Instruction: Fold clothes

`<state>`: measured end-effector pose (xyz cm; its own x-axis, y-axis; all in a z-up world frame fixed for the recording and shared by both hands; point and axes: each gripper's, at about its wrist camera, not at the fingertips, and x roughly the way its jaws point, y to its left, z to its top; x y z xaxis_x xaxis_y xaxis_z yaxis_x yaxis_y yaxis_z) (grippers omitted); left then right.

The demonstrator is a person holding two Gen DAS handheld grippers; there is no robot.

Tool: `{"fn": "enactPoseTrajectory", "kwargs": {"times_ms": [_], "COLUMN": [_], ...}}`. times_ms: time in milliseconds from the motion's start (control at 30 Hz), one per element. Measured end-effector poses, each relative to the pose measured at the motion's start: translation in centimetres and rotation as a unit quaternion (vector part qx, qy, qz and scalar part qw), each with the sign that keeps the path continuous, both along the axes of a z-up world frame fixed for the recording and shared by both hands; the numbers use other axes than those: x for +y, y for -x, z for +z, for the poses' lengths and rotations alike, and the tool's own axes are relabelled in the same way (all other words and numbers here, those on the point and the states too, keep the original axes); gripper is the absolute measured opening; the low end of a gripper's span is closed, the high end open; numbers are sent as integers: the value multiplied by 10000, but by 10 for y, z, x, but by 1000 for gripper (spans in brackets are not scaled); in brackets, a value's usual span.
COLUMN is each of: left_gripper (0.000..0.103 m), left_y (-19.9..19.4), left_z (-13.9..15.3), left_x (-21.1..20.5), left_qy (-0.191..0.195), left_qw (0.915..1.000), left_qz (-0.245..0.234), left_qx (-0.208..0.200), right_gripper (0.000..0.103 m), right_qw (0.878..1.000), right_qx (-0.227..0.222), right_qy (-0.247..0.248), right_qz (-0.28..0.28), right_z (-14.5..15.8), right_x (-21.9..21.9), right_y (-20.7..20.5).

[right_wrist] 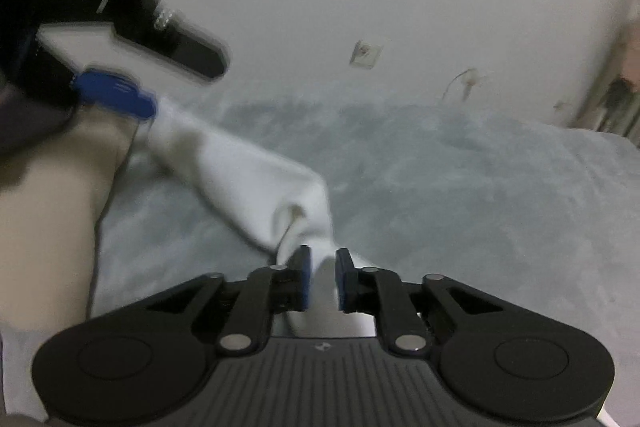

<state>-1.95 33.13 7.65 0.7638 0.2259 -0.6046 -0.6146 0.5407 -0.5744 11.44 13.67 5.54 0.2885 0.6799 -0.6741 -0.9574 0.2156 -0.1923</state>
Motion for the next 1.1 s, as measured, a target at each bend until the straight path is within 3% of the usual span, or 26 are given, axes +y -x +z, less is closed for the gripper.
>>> {"fn": "enactPoseTrajectory", "kwargs": {"times_ms": [33,67,167,267,300,333,433,667,800,900,1000,1100], "left_gripper": [75,75,75,75,75,75,75,75,76,78,78,78], "left_y": [-1,-1,-2,-1,-1,-1,-1,7,9,2,-1,6], "left_z": [0,-1,0,0,0,0,0,7,18,24,25,29], "left_x": [-1,-1,-2,-1,-1,-1,-2,-1,-7,-15,-19,-18], "left_qy": [-11,-27,-46,-37,-35,-31,-29,-128,-567,-890,-926,-956], "left_qw": [10000,10000,10000,10000,10000,10000,10000,9996,9976,9949,9941,9941], "left_qz": [-8,-21,-49,-34,-31,-29,-5,142,39,-297,-429,-222], "left_qx": [9,21,5,-41,-47,-45,-30,-204,-392,-369,-367,-471], "right_gripper": [44,48,48,48,45,40,15,12,12,12,12,12], "right_qw": [9999,9998,9990,9943,9941,9964,9980,9877,9657,9354,9068,8978], "right_qx": [28,56,259,955,1006,784,429,380,1204,2107,2835,3166], "right_qy": [-100,-162,-347,-479,-403,-275,-443,-1496,-2209,-2703,-2994,-3023], "right_qz": [-70,-105,-135,-9,85,189,118,-236,-649,-868,-882,-474], "right_z": [1,1,-3,-10,-14,-18,-9,30,41,39,36,40], "right_x": [1,4,12,15,17,19,15,-17,-38,-58,-75,-86], "right_y": [-2,-3,-9,-14,-10,-2,6,-1,-27,-51,-66,-66]}}
